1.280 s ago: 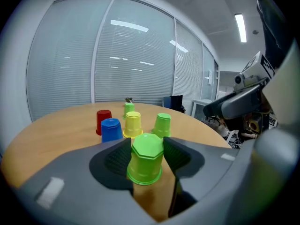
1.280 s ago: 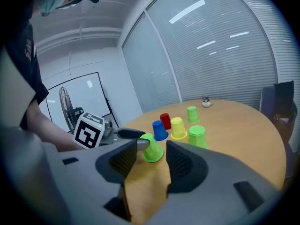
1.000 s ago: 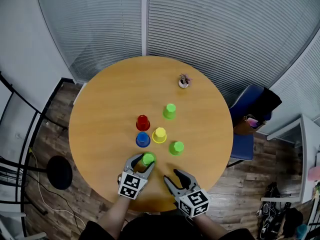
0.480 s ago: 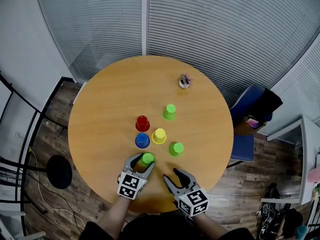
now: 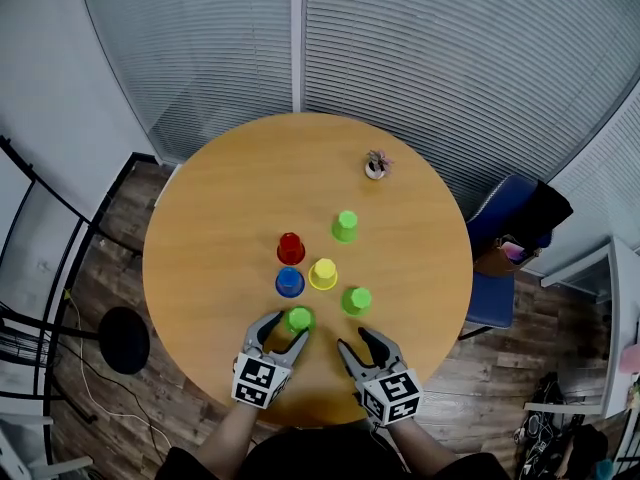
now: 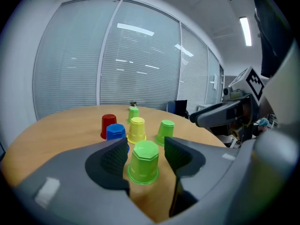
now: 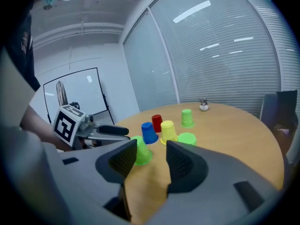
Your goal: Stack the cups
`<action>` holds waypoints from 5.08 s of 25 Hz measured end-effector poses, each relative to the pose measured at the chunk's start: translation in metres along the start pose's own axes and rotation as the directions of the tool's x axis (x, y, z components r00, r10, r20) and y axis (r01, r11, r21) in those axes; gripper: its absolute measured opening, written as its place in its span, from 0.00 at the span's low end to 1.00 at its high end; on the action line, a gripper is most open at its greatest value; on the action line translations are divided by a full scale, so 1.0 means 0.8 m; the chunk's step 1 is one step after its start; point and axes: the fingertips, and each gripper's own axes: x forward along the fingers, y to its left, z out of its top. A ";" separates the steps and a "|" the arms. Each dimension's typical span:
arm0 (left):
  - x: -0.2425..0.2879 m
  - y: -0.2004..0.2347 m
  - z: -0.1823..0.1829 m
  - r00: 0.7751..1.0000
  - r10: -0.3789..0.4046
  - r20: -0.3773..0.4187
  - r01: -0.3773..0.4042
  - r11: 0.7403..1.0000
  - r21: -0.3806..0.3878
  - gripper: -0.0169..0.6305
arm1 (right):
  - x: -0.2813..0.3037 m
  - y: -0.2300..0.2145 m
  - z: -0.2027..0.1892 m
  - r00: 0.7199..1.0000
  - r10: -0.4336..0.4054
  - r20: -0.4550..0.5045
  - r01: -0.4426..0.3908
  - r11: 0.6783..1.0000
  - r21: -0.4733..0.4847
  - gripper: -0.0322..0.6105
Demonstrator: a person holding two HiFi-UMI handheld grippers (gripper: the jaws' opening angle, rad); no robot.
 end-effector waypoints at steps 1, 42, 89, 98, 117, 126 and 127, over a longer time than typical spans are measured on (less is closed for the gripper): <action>-0.004 -0.002 0.002 1.000 0.002 0.003 -0.002 1.000 0.005 0.39 | 0.001 -0.005 0.000 1.000 -0.010 0.000 0.010 1.000 -0.010 0.31; -0.041 -0.072 0.025 0.999 -0.010 0.048 0.011 1.000 -0.022 0.39 | 0.073 -0.078 -0.002 0.993 -0.112 -0.028 0.105 0.977 -0.187 0.38; -0.066 -0.070 0.012 0.998 0.011 0.062 -0.007 0.998 -0.061 0.39 | 0.076 0.004 -0.022 0.997 0.062 -0.055 -0.070 0.985 -0.160 0.44; -0.035 -0.079 0.036 0.995 -0.035 0.096 0.039 0.998 -0.040 0.39 | 0.073 -0.032 0.027 0.998 0.055 0.015 -0.052 0.985 -0.166 0.44; 0.009 -0.063 0.071 0.992 -0.008 0.122 0.020 0.995 -0.096 0.39 | 0.168 -0.066 0.041 0.978 0.190 -0.082 -0.205 0.946 -0.250 0.44; 0.010 -0.052 0.064 0.994 0.025 0.107 -0.012 0.993 -0.120 0.39 | 0.194 -0.065 0.031 0.976 0.188 -0.105 -0.210 0.939 -0.273 0.44; 0.010 -0.051 0.063 0.994 0.028 0.107 -0.015 0.992 -0.122 0.39 | 0.196 -0.065 0.030 0.977 0.183 -0.105 -0.205 0.939 -0.275 0.44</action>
